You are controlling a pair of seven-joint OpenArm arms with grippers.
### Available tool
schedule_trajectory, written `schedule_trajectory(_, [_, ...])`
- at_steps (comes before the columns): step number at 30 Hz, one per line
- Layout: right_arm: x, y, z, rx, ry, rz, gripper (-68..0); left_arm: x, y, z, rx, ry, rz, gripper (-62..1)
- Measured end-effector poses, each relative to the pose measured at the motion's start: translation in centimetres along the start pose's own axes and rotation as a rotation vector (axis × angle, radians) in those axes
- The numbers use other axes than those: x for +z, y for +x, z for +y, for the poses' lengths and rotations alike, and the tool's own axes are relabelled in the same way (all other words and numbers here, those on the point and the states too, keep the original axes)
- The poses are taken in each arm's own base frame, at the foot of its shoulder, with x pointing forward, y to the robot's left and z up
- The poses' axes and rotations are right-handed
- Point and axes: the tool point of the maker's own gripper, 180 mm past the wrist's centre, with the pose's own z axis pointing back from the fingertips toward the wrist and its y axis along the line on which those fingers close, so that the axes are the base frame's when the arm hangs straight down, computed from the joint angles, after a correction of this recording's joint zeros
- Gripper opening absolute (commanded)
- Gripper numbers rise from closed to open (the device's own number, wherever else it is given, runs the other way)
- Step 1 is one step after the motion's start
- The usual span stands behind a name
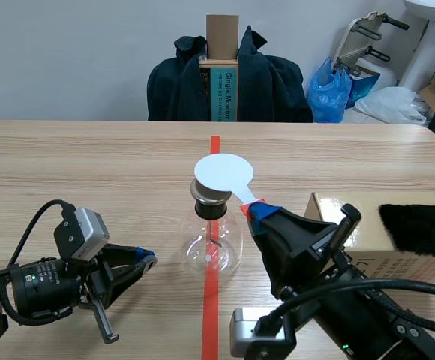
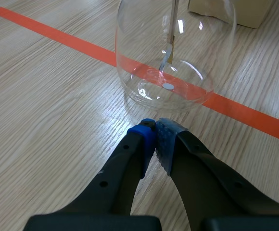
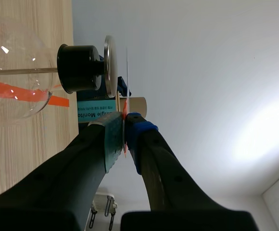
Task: Do the electroscope experiment.
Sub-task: 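Hold the plate still at the electroscope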
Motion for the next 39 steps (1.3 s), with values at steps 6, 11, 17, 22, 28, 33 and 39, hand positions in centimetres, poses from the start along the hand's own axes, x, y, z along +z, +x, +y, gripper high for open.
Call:
schedule_trajectory(6, [0.0,0.0,0.0,0.000,0.000,0.000,-66.7,0.0,0.0,0.0,0.000,0.000,0.000,-58.0])
schedule_trajectory(11, [0.0,0.0,0.0,0.000,0.000,0.000,-66.7,0.0,0.0,0.0,0.000,0.000,0.000,-58.0])
schedule_trajectory(17, [0.0,0.0,0.0,0.000,0.000,0.000,-66.7,0.0,0.0,0.0,0.000,0.000,0.000,-58.0])
schedule_trajectory(22, [0.0,0.0,0.0,0.000,0.000,0.000,-66.7,0.0,0.0,0.0,0.000,0.000,0.000,-58.0])
schedule_trajectory(28, [0.0,0.0,0.0,0.000,0.000,0.000,-66.7,0.0,0.0,0.0,0.000,0.000,0.000,-58.0])
schedule_trajectory(33, [0.0,0.0,0.0,0.000,0.000,0.000,-66.7,0.0,0.0,0.0,0.000,0.000,0.000,-58.0])
schedule_trajectory(39, [0.1,-1.6,-0.4,0.013,-0.019,0.087,-66.7,0.0,0.0,0.0,0.000,0.000,0.000,-58.0])
